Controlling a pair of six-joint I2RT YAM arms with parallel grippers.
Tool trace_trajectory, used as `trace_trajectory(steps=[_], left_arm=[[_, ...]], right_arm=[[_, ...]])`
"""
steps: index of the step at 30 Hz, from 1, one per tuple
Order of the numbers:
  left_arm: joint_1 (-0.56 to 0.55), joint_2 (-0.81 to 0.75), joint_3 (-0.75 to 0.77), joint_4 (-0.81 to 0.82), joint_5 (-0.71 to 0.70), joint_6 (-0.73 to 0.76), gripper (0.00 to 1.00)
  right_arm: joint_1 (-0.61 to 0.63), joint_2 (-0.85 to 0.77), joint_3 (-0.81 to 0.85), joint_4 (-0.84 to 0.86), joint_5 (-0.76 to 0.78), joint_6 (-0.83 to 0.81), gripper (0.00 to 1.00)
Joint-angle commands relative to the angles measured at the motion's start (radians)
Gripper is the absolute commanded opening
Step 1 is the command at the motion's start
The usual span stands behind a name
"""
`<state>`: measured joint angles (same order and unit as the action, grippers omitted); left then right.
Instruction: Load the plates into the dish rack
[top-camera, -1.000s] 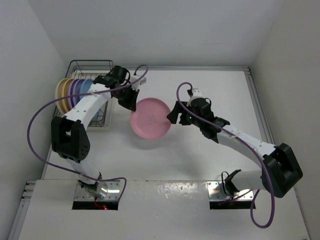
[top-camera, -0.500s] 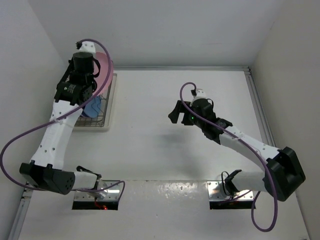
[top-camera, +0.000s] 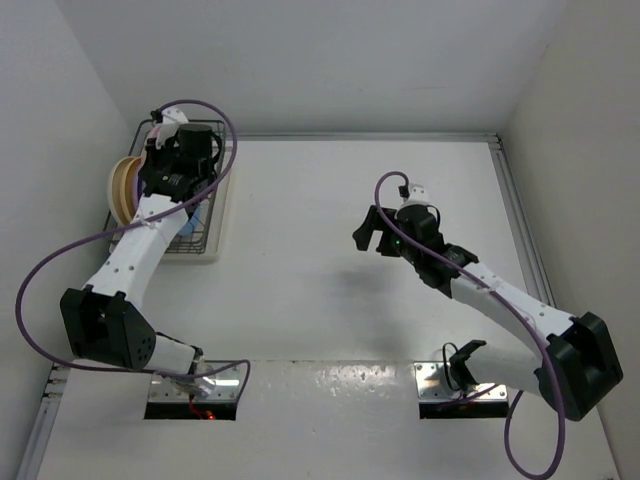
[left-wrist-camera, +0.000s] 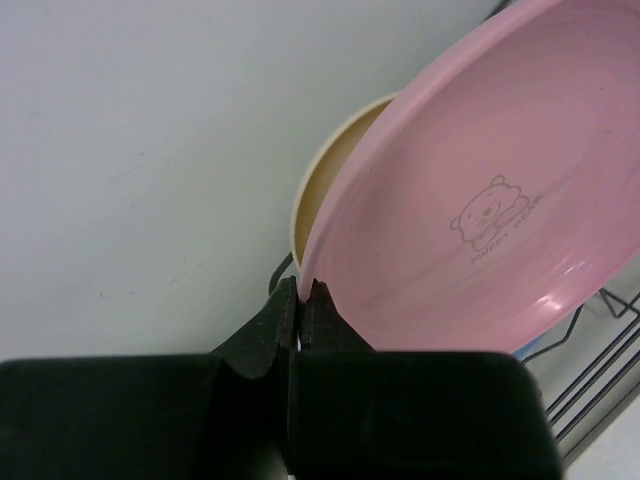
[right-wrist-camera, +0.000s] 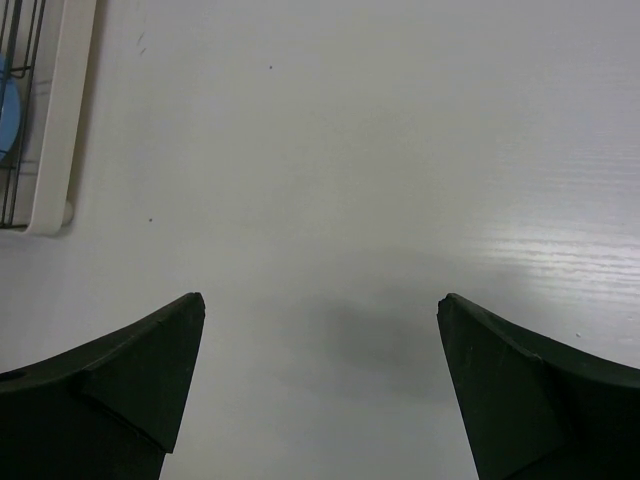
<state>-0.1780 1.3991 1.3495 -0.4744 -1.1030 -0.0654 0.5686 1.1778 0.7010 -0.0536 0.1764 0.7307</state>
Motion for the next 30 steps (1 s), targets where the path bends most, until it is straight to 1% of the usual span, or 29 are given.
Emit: trace_trajectory(steps=[1, 2, 4, 7, 8, 9, 12, 13, 17, 21, 24, 26, 27, 30], left_arm=[[-0.032, -0.018, 0.005, 0.072, -0.210, -0.083, 0.00], [-0.041, -0.018, -0.010, 0.072, -0.250, -0.108, 0.00], [-0.072, -0.018, -0.041, 0.072, -0.277, -0.131, 0.00], [-0.130, -0.018, -0.111, 0.072, -0.392, -0.152, 0.00], [-0.146, -0.009, -0.145, 0.072, -0.455, -0.163, 0.00], [-0.159, -0.009, -0.160, 0.072, -0.471, -0.163, 0.01], [-0.189, 0.000, -0.206, 0.072, -0.489, -0.163, 0.01], [-0.189, 0.000, -0.216, 0.072, -0.489, -0.197, 0.01], [-0.189, 0.000, -0.225, 0.072, -0.544, -0.246, 0.01], [-0.207, 0.032, -0.253, 0.063, -0.544, -0.257, 0.01], [-0.216, 0.032, -0.273, 0.043, -0.572, -0.312, 0.01], [-0.216, 0.032, -0.273, 0.043, -0.616, -0.345, 0.01], [-0.228, 0.005, -0.273, 0.043, -0.633, -0.391, 0.01], [-0.247, -0.017, -0.282, 0.043, -0.644, -0.454, 0.01]], right_arm=[[-0.018, -0.040, -0.020, 0.018, 0.040, 0.007, 1.00], [-0.016, -0.040, -0.020, 0.021, 0.040, 0.004, 1.00], [-0.021, -0.041, -0.020, 0.018, 0.043, 0.007, 1.00], [-0.026, -0.047, -0.023, 0.018, 0.044, 0.004, 1.00], [-0.026, -0.050, -0.023, 0.021, 0.047, 0.003, 1.00], [-0.030, -0.050, -0.026, 0.018, 0.052, -0.001, 1.00], [-0.030, -0.055, -0.032, 0.018, 0.060, 0.002, 1.00], [-0.030, -0.058, -0.034, 0.021, 0.061, 0.004, 1.00], [-0.035, -0.067, -0.044, 0.021, 0.060, 0.013, 1.00], [-0.033, -0.081, -0.054, 0.020, 0.063, 0.013, 1.00], [-0.033, -0.089, -0.058, 0.017, 0.072, 0.009, 1.00], [-0.033, -0.096, -0.061, 0.018, 0.075, 0.009, 1.00], [-0.035, -0.096, -0.063, 0.015, 0.078, 0.009, 1.00], [-0.032, -0.096, -0.064, 0.017, 0.077, 0.013, 1.00]])
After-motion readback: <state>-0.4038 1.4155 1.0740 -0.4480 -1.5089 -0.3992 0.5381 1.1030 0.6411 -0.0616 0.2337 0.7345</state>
